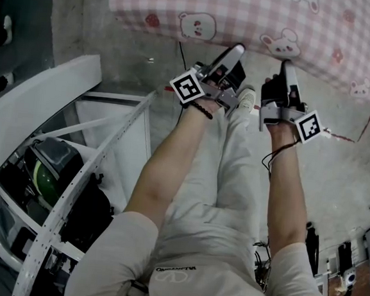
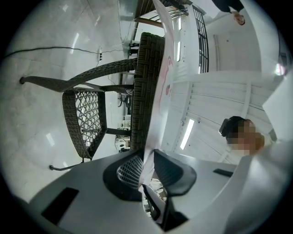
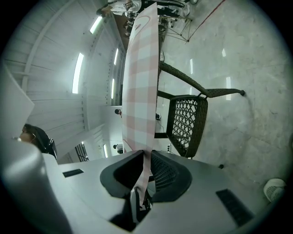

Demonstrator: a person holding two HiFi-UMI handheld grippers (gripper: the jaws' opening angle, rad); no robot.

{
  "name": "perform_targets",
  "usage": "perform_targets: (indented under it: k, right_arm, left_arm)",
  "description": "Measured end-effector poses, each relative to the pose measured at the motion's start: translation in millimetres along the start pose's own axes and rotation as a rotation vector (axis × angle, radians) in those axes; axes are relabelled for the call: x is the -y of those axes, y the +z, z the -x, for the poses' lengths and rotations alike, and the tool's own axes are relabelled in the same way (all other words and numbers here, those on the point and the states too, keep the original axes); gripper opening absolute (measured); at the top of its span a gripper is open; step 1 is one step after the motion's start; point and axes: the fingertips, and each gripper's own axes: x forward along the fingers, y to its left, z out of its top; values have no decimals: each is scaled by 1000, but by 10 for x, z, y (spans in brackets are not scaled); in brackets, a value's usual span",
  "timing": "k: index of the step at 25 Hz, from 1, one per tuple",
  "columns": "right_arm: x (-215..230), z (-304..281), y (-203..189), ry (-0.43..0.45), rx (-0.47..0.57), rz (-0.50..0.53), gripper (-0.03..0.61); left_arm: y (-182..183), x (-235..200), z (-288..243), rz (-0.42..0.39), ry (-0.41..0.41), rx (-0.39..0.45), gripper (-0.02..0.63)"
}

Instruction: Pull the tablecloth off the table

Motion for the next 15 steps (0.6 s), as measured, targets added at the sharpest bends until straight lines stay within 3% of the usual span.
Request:
perform_targets:
  k: [7,12,15]
  right_arm:
    - [28,-16,14,2,10,-9,54]
    - [25,6,3,8,6,-13,41]
    - [20,7,-8,11,1,-18,32]
  left_arm:
    - [38,-67,-43,0,6,8,80]
    - [68,-157,-89,15,24,39,118]
    - [61,-206,-46,23,29,36,186]
